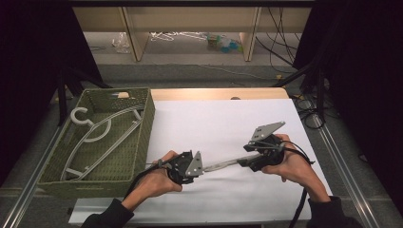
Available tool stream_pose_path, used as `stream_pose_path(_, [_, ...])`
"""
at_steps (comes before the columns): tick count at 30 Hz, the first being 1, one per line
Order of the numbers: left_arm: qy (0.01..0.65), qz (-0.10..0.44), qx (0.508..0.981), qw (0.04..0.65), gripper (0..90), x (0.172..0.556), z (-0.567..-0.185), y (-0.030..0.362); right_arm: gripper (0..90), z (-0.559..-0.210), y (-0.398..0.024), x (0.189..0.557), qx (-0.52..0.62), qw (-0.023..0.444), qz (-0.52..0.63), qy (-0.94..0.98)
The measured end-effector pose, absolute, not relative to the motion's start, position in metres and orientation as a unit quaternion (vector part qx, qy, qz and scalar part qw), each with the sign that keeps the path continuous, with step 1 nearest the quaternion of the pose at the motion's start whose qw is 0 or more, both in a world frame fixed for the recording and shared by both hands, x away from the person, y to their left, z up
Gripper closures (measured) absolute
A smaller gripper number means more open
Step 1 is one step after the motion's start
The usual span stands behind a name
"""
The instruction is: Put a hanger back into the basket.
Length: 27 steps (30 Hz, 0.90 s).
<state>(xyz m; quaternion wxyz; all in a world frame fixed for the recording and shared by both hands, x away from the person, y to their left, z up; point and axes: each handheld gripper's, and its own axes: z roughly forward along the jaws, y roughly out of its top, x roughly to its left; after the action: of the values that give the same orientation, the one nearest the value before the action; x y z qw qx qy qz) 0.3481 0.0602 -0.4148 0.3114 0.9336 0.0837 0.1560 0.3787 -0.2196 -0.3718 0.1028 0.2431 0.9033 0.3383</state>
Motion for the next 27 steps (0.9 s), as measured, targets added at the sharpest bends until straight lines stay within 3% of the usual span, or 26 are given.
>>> stream_pose_path(11, [0.215, 0.109, 0.888, 0.391, 79.2, 0.366, -0.403, 0.091, 34.9, -0.362, -0.225, 0.375, 0.273, 0.136, 0.382, 0.872])
stream_pose_path(27, [0.278, 0.055, 0.831, 0.478, 79.3, 0.372, -0.378, 0.121, 30.8, -0.371, -0.216, 0.352, 0.283, 0.134, 0.413, 0.855])
